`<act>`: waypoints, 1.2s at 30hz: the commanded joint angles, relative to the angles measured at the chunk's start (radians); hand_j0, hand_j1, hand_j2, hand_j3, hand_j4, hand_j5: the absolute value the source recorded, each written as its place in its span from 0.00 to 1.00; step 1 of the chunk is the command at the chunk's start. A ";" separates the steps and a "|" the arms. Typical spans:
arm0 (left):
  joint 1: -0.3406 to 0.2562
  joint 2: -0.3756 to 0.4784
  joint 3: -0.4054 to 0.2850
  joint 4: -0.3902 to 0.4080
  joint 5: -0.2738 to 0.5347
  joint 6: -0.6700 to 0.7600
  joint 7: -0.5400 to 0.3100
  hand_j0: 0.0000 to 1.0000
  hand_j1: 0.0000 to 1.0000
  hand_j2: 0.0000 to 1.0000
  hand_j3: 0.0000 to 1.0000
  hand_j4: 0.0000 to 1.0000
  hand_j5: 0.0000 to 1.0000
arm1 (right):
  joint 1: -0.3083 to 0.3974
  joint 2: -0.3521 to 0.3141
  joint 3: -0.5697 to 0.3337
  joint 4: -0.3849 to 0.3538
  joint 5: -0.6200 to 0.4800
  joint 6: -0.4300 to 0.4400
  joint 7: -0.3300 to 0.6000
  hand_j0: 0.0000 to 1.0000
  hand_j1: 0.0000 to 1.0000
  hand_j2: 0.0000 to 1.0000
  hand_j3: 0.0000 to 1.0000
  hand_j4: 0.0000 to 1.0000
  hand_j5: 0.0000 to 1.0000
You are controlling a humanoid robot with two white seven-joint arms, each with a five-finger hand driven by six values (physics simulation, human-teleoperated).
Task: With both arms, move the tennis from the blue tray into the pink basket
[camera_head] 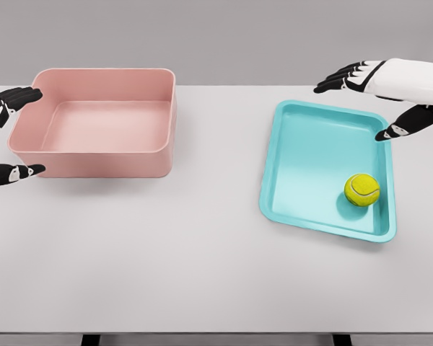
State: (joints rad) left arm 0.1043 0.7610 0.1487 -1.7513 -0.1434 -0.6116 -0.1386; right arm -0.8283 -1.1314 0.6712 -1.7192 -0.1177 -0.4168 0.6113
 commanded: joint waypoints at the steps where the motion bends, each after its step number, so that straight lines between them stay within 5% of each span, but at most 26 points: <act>1: 0.000 0.000 0.000 0.001 0.004 0.001 -0.001 1.00 1.00 1.00 1.00 1.00 1.00 | 0.000 0.001 -0.004 -0.002 -0.003 0.001 0.000 1.00 1.00 1.00 1.00 1.00 1.00; 6: -0.008 0.000 -0.032 0.001 -0.004 0.001 -0.001 1.00 1.00 1.00 1.00 1.00 1.00 | 0.011 -0.021 0.002 -0.034 -0.008 -0.024 0.000 1.00 1.00 1.00 1.00 1.00 1.00; 8: -0.008 0.003 -0.037 0.001 0.005 0.001 -0.001 1.00 1.00 1.00 1.00 1.00 1.00 | 0.014 -0.080 0.002 -0.023 -0.031 0.097 0.000 1.00 1.00 1.00 1.00 1.00 1.00; 10: -0.003 0.009 -0.054 0.003 0.022 0.001 0.005 1.00 1.00 1.00 1.00 1.00 1.00 | 0.009 -0.085 -0.005 0.088 -0.171 0.184 0.000 1.00 1.00 1.00 1.00 1.00 1.00; 13: 0.002 0.049 -0.159 0.004 0.131 0.001 0.008 1.00 1.00 1.00 1.00 1.00 1.00 | 0.015 -0.085 0.011 0.208 -0.183 0.188 0.000 1.00 1.00 1.00 1.00 1.00 1.00; 24: 0.012 0.274 -0.340 0.000 0.544 0.001 0.007 1.00 1.00 1.00 1.00 1.00 1.00 | 0.026 -0.074 0.192 0.211 -0.178 0.200 0.000 1.00 1.00 1.00 1.00 1.00 1.00; 36: 0.238 0.333 -0.353 -0.002 0.671 0.001 0.002 1.00 1.00 1.00 1.00 1.00 1.00 | 0.043 -0.005 0.254 0.254 -0.155 0.234 0.000 1.00 1.00 1.00 1.00 1.00 1.00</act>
State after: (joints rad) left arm 0.3528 1.0836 -0.2044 -1.7535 0.5096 -0.6116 -0.1367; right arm -0.7808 -1.1405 0.9232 -1.4708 -0.2708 -0.1849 0.6112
